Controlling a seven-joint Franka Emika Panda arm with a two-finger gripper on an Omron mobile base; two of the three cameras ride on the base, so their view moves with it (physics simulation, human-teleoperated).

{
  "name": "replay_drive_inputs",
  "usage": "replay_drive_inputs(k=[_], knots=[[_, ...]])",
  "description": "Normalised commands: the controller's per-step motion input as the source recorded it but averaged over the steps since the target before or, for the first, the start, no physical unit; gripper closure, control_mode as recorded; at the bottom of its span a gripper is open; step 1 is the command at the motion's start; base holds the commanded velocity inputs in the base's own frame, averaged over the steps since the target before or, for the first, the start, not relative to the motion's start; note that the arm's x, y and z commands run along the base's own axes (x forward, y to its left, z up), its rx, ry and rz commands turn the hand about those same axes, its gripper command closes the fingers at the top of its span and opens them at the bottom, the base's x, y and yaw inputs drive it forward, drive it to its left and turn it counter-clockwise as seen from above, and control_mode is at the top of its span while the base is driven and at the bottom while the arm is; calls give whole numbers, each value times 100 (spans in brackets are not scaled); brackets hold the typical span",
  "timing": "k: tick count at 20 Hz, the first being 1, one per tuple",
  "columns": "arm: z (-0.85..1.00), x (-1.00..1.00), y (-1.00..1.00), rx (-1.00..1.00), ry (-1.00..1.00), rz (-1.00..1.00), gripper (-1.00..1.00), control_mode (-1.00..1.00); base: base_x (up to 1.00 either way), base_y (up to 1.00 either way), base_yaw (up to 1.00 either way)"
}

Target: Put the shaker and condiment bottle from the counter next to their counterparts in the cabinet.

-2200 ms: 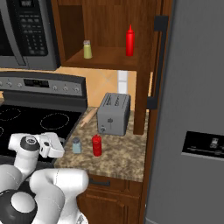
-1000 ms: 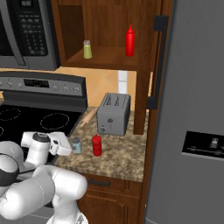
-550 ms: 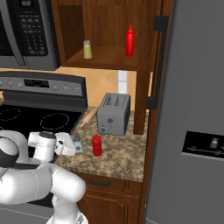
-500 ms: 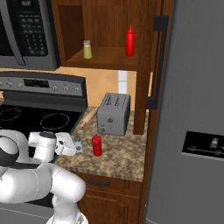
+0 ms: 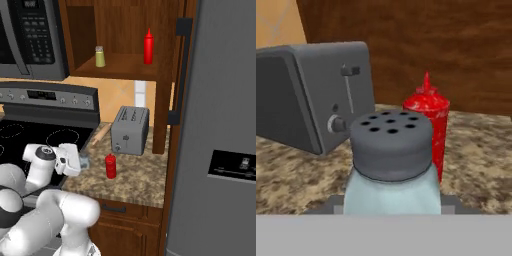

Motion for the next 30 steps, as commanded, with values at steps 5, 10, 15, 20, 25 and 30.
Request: replay_drive_inputs(k=[5,10,15,20,25,30], knots=[[96,-73,-36,25,3,0,100,-100,0,0,0],[85,-65,-33,17,8,0,100,-100,0,0,0],[93,-55,-9,4,2,0,100,-100,0,0,0],[100,-17,0,0,0,8,100,-100,0,0,0],[77,-8,1,-2,0,18,100,-100,0,0,0],[49,-13,5,-8,0,22,100,-100,0,0,0]])
